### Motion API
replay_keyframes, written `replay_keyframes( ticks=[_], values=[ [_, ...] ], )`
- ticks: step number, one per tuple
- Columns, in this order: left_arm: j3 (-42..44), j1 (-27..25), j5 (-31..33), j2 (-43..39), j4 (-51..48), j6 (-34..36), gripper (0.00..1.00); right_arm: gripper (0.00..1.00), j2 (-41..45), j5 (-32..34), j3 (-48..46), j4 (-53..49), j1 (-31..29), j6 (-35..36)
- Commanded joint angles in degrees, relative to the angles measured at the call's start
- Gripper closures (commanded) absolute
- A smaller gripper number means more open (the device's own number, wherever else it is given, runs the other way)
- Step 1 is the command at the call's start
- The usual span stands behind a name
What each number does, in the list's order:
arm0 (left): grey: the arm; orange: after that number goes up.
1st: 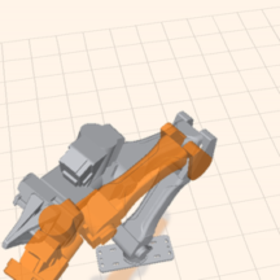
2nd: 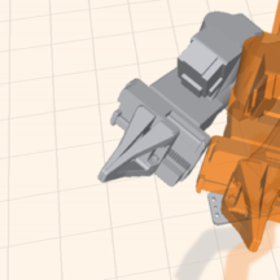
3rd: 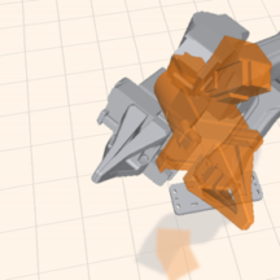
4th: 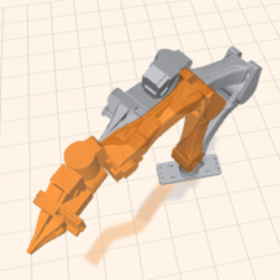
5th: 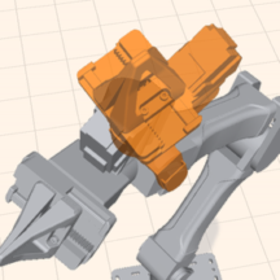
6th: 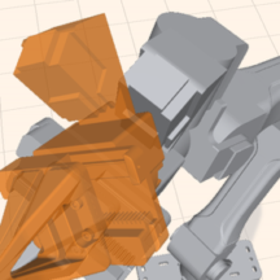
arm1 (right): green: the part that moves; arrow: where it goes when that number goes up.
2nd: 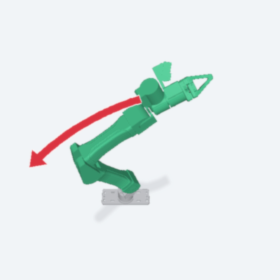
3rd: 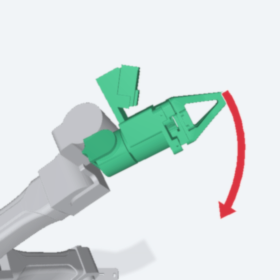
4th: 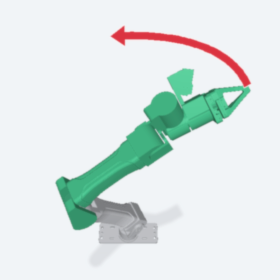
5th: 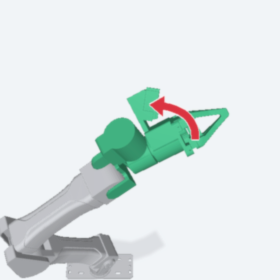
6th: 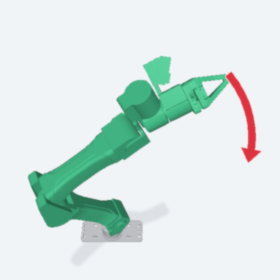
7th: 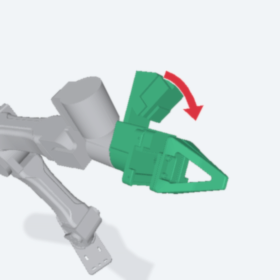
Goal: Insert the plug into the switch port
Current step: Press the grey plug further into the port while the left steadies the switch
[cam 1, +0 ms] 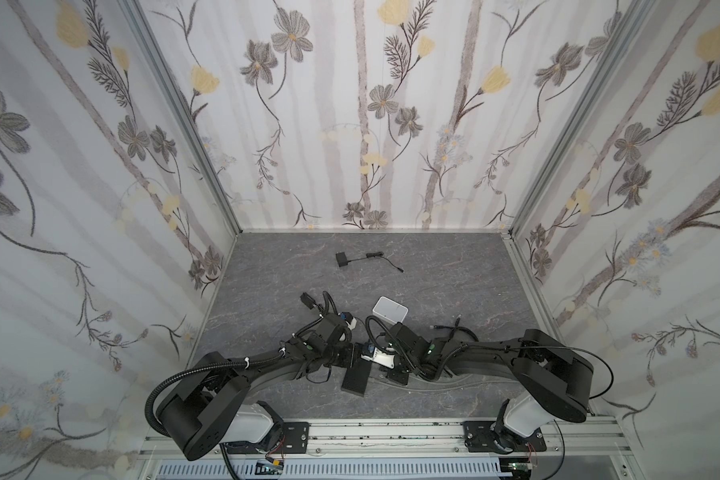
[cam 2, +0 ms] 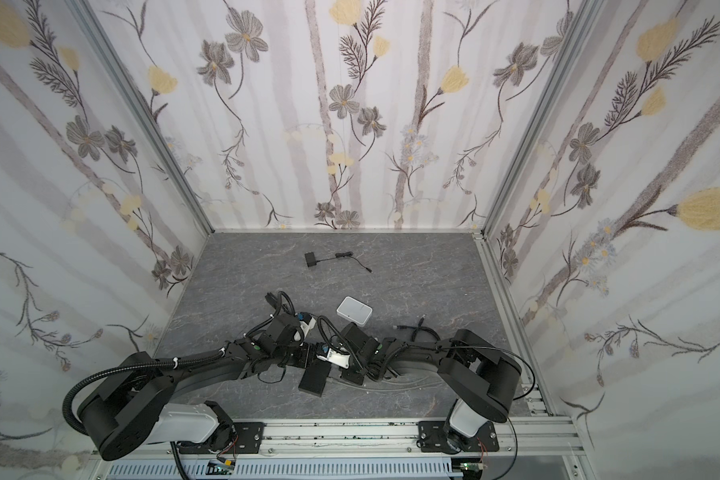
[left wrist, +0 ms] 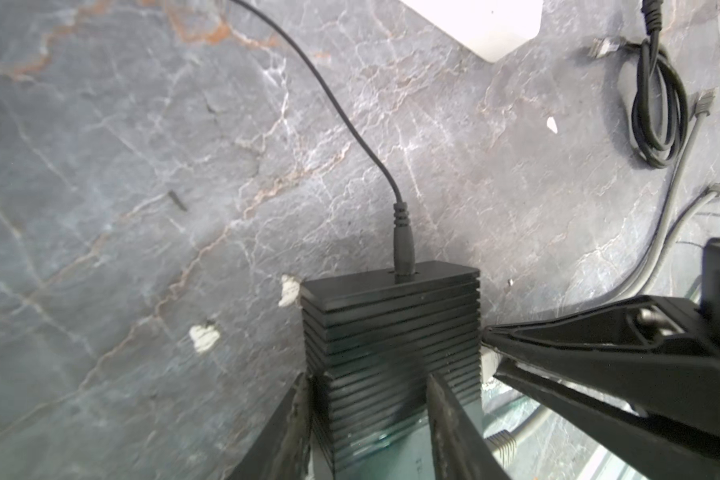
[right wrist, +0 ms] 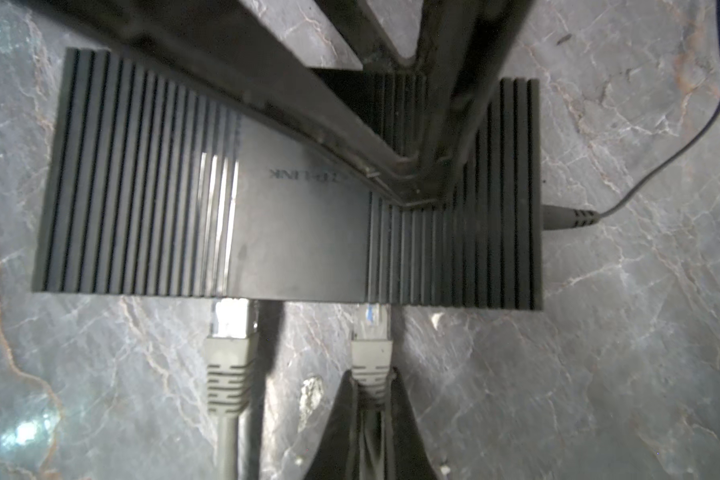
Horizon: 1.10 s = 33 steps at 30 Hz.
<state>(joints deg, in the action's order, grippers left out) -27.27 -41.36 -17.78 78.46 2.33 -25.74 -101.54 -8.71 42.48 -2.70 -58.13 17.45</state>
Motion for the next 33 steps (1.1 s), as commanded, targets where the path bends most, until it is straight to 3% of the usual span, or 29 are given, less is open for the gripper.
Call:
replay_keyframes(
  ticks=[1,8,13,20,26,29,33],
  values=[
    [0.5,-2.0,-12.5,2.5,4.0,-0.5,0.58,1.00,-0.8,-5.7,3.6,23.6,0.1,1.7],
    [1.3,-3.0,-12.4,3.2,3.6,-0.3,0.59,1.00,0.0,-5.2,7.6,23.4,0.1,2.1],
    [2.2,-3.0,-10.1,1.4,0.0,0.1,0.62,1.00,1.6,-3.5,6.0,29.7,0.9,-1.3],
    [0.6,-3.3,-7.8,4.0,-6.3,-0.3,0.65,1.00,-2.8,-4.4,6.8,28.9,0.9,-4.2],
    [-0.3,-3.6,-5.4,5.3,-8.3,-1.2,0.64,1.00,2.6,-2.4,6.2,27.5,1.8,-4.0],
    [-0.7,-3.7,-5.0,6.1,-8.6,-1.3,0.64,1.00,4.4,-3.4,5.7,27.7,3.3,-4.7],
    [-0.8,-3.8,-5.1,6.6,-8.4,-1.2,0.65,1.00,0.3,-6.3,6.0,27.7,3.8,-4.7]
  ],
)
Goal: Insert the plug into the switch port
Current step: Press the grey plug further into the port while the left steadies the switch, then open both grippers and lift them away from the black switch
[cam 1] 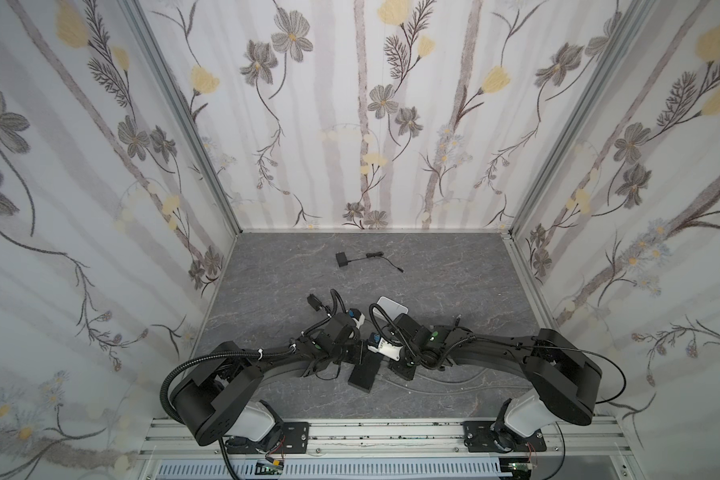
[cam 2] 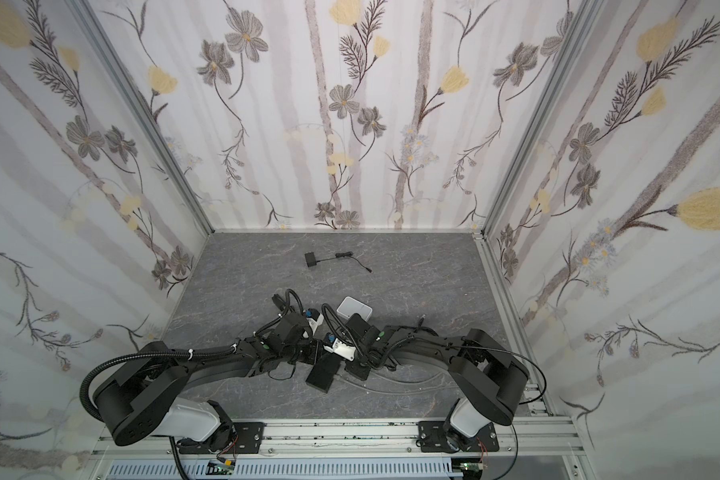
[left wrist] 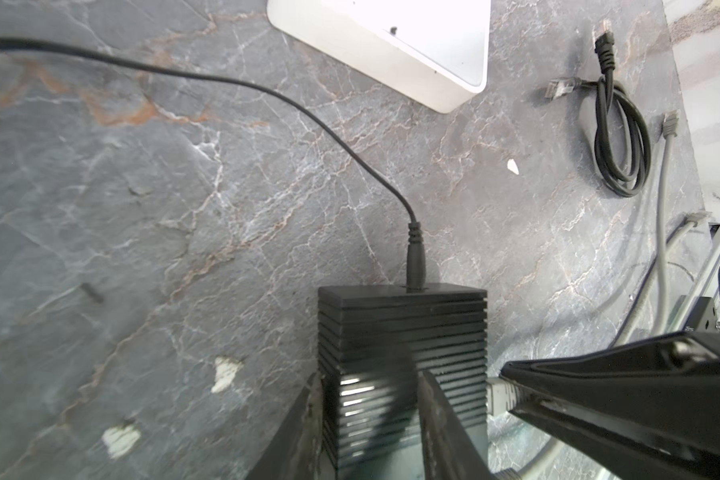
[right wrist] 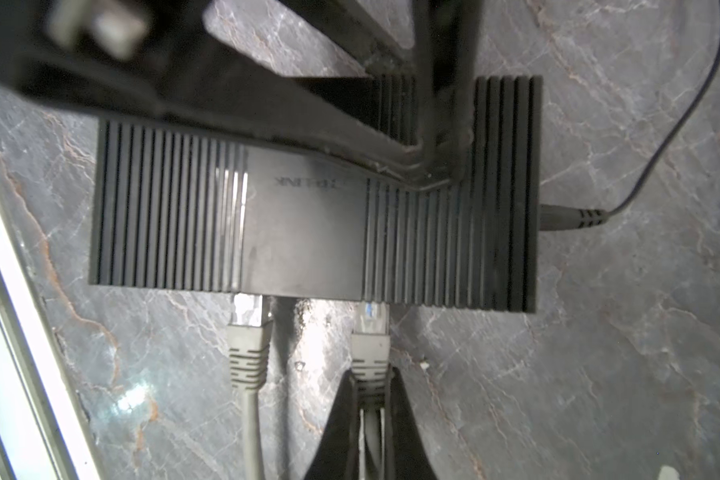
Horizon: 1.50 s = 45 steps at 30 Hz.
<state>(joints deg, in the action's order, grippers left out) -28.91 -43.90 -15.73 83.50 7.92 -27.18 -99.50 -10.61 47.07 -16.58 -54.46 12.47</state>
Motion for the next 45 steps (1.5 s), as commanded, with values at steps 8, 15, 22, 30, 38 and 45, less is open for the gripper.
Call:
replay_keyframes(
  ticks=[8,15,22,30,38,45],
  values=[
    [1.0,-1.1,-7.6,0.9,-13.9,0.2,0.64,1.00,-1.3,-5.4,2.1,42.1,0.1,-0.9],
    [1.2,-1.2,-7.3,-0.5,-14.1,0.0,0.64,1.00,1.8,-4.5,1.1,40.3,-0.6,-0.7],
    [-1.0,-1.2,-8.5,0.0,-12.5,-1.3,0.61,1.00,-0.2,-0.8,0.6,35.2,-1.0,-2.1],
    [-13.0,2.7,11.6,-6.2,-31.8,-2.6,0.15,1.00,0.3,5.0,-3.7,30.8,-2.6,-5.0],
    [-22.0,8.5,21.5,-27.5,-46.1,-0.4,0.00,1.00,-7.1,7.1,2.4,26.5,-5.6,-9.5],
    [-25.8,9.8,19.6,-43.4,-57.7,-2.0,0.00,1.00,-22.8,7.4,20.0,21.1,-8.6,-12.5]
  ],
)
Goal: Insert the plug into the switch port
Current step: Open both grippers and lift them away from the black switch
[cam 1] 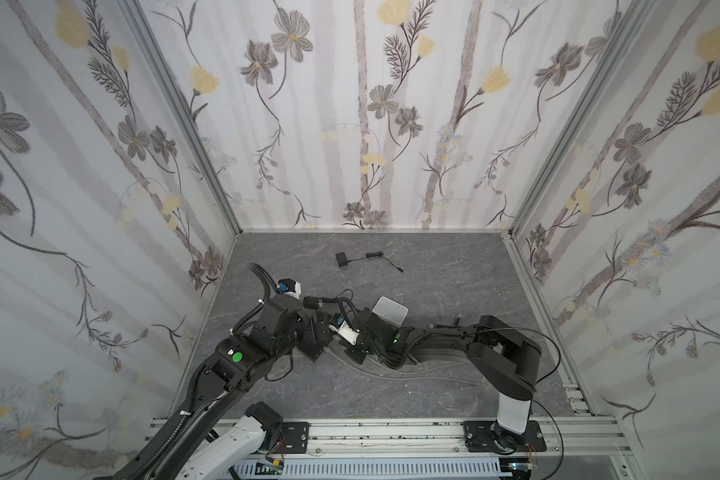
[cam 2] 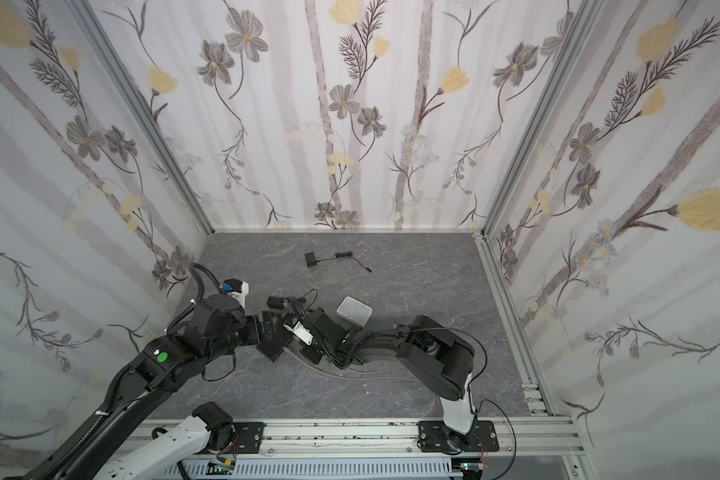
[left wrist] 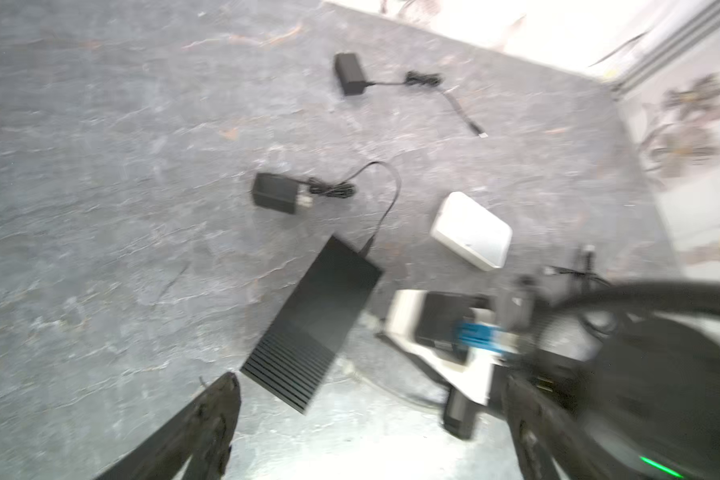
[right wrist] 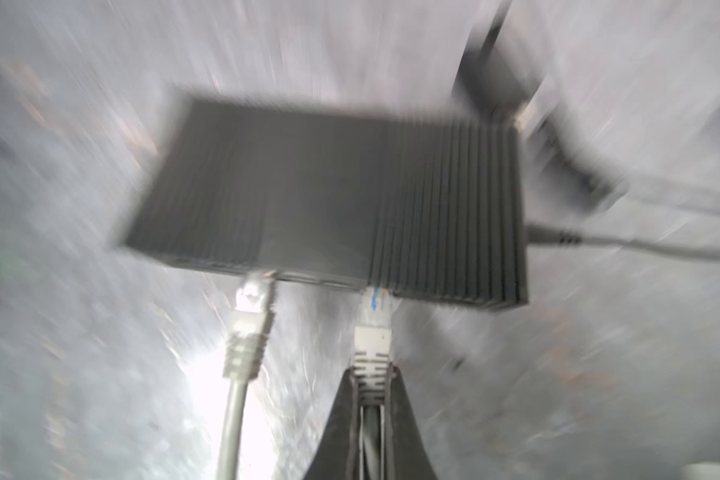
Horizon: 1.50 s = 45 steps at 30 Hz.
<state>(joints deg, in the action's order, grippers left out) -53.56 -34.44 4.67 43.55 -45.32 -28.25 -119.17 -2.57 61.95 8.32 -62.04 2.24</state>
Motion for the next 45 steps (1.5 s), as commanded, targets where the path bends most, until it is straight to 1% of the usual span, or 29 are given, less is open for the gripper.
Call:
replay_keyframes(
  ticks=[1,3,6,10,11,12,13,14,16,18,20,23,25,29,31,33,34,36,38,40,41,43,45],
  values=[
    [-1.7,0.3,-0.5,-5.2,-5.9,-1.2,0.00,1.00,-4.9,-0.7,7.5,-4.6,-1.2,-2.8],
    [-2.9,0.4,0.4,-9.1,-8.9,-1.5,0.00,1.00,-8.9,-1.1,12.9,-6.7,-1.7,-3.6],
    [-4.5,0.4,1.6,-12.9,-12.8,-1.9,0.00,1.00,-13.4,-1.7,19.5,-8.9,-2.2,-4.1],
    [-6.2,0.4,2.0,-15.6,-16.2,-2.8,0.00,1.00,-17.8,-1.8,27.7,-11.4,-2.3,-4.9],
    [-6.4,0.4,2.2,-16.2,-16.8,-3.1,0.00,0.98,-19.1,-1.8,30.4,-12.5,-2.3,-4.8],
    [-6.6,0.4,2.2,-16.8,-17.3,-3.5,0.00,0.94,-20.3,-1.7,32.8,-13.5,-2.3,-4.9],
    [-6.7,0.4,2.2,-17.4,-17.6,-3.6,0.00,0.87,-21.3,-1.8,35.1,-14.4,-2.3,-4.8],
    [-6.6,0.4,2.0,-18.1,-17.7,-3.7,0.00,0.80,-22.6,-2.5,37.9,-15.5,-2.2,-4.8],
    [-5.5,0.3,1.0,-19.7,-17.3,-3.6,0.00,0.57,-24.2,-4.3,41.7,-17.4,-1.9,-5.1],
    [-4.5,0.4,0.0,-21.3,-17.1,-4.3,0.00,0.46,-23.0,-4.9,41.5,-17.3,-1.5,-5.7],
    [-3.8,0.4,-1.0,-22.3,-17.0,-5.2,0.00,0.40,-19.9,-4.3,38.3,-16.5,-0.8,-6.3],
    [-3.0,0.4,-3.1,-23.2,-16.4,-6.3,0.00,0.39,-10.1,-3.6,27.5,-12.1,1.1,-7.3],
    [-2.6,0.4,-4.5,-23.7,-16.2,-7.2,0.00,0.40,-2.0,-3.4,17.8,-7.9,2.9,-8.9],
    [-1.1,0.4,-8.4,-24.5,-16.7,-10.8,0.00,0.41,19.2,-3.5,-4.8,2.3,7.5,-14.1],
    [0.9,0.4,-10.2,-25.7,-16.2,-13.5,0.00,0.41,28.8,-2.8,-13.4,4.9,10.1,-16.5],
    [4.9,0.4,-13.1,-27.2,-13.5,-16.5,0.00,0.42,37.2,-3.1,-21.4,6.6,14.1,-19.8],
    [6.8,0.4,-14.5,-27.5,-11.8,-17.8,0.00,0.40,40.1,-4.4,-24.0,7.2,18.3,-21.4],
    [10.0,0.4,-17.2,-26.7,-7.7,-20.2,0.00,0.43,41.8,-8.5,-24.9,6.5,25.1,-23.0],
    [12.1,0.4,-19.1,-25.1,-4.0,-23.3,0.00,0.44,38.6,-12.6,-21.4,3.4,31.2,-23.0],
    [14.1,0.2,-20.6,-24.1,0.2,-26.4,0.00,0.45,31.7,-12.4,-13.4,-1.6,35.1,-21.9],
    [15.2,0.0,-20.7,-24.3,2.1,-27.3,0.00,0.44,28.5,-11.3,-9.9,-3.3,35.8,-21.1],
    [18.1,-0.6,-19.9,-25.5,6.9,-29.6,0.00,0.43,19.3,-7.3,-1.1,-7.5,36.1,-19.2],
    [20.1,-1.0,-18.7,-25.5,10.8,-30.1,0.00,0.43,10.7,-6.0,8.1,-12.1,36.2,-17.0]
  ],
)
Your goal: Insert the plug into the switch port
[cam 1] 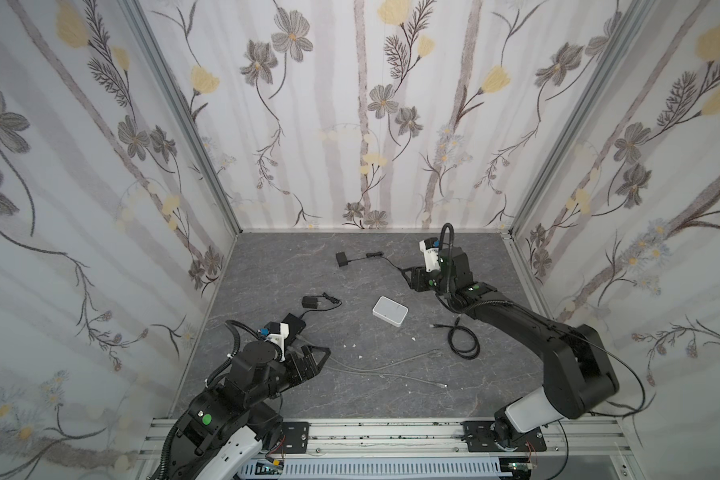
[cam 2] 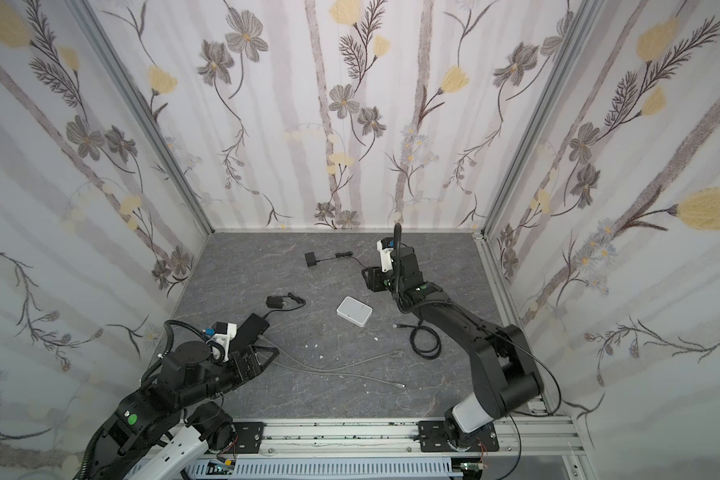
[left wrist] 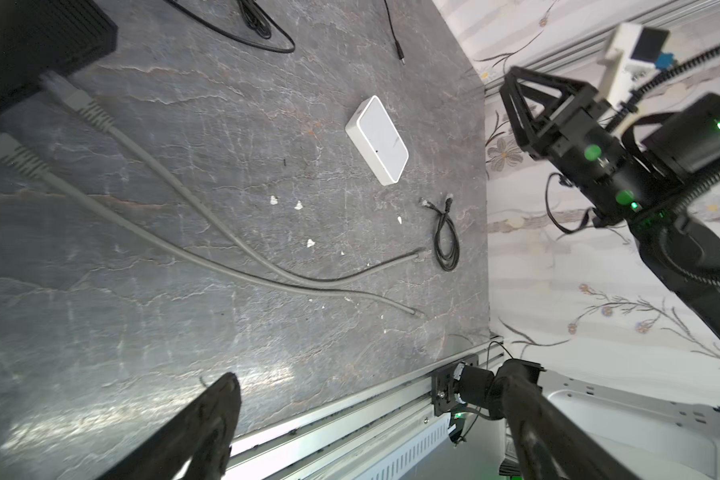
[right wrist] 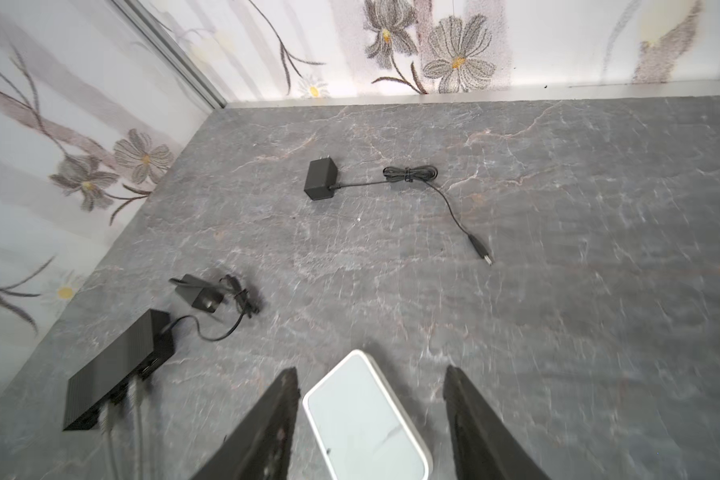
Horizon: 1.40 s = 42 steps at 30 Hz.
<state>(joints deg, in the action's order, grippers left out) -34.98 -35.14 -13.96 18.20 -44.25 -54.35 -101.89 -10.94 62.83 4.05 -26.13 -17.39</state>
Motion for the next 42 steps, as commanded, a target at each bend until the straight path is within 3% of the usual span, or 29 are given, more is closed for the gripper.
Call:
replay_keyframes(
  ticks=[1,8,12,14,20,27,30,33,37,38,42],
  values=[
    [2.0,-0.4,0.1,0.8,11.4,-3.6,0.00,0.43,-11.1,3.1,12.4,-10.9,0.4,3.6],
    [-3.8,-0.6,2.5,13.3,11.1,8.4,0.00,0.45,-36.4,10.8,46.6,-29.6,0.6,8.3],
    [-4.9,-0.4,4.0,13.3,11.2,11.6,0.00,0.45,-49.0,12.8,64.4,-39.3,0.8,9.9],
    [-4.8,-0.4,4.3,12.7,11.4,12.1,0.00,0.45,-52.3,10.9,68.4,-41.5,1.1,9.2],
    [-5.8,-0.2,3.7,12.5,11.0,13.6,0.00,0.47,-54.5,11.0,69.1,-44.1,1.5,6.8],
    [-6.2,0.0,2.8,12.0,10.1,15.0,0.00,0.52,-55.5,14.6,71.5,-53.8,1.9,6.9],
    [-6.1,0.1,2.5,10.9,9.3,15.0,0.00,0.60,-55.7,15.1,71.5,-56.2,1.9,8.2],
    [-6.1,0.0,3.0,9.2,7.8,14.8,0.00,0.77,-56.0,14.9,71.5,-56.7,1.7,10.0],
    [-6.3,0.1,3.8,6.5,4.7,14.1,0.00,0.85,-55.7,15.5,71.6,-56.1,1.1,12.6],
    [-6.3,0.1,3.8,6.0,4.0,13.9,0.00,0.92,-55.6,15.6,71.6,-56.0,0.9,13.1],
    [-6.5,0.0,4.4,3.7,0.9,13.2,0.00,0.95,-54.9,12.1,71.4,-56.4,0.3,13.9]
  ],
)
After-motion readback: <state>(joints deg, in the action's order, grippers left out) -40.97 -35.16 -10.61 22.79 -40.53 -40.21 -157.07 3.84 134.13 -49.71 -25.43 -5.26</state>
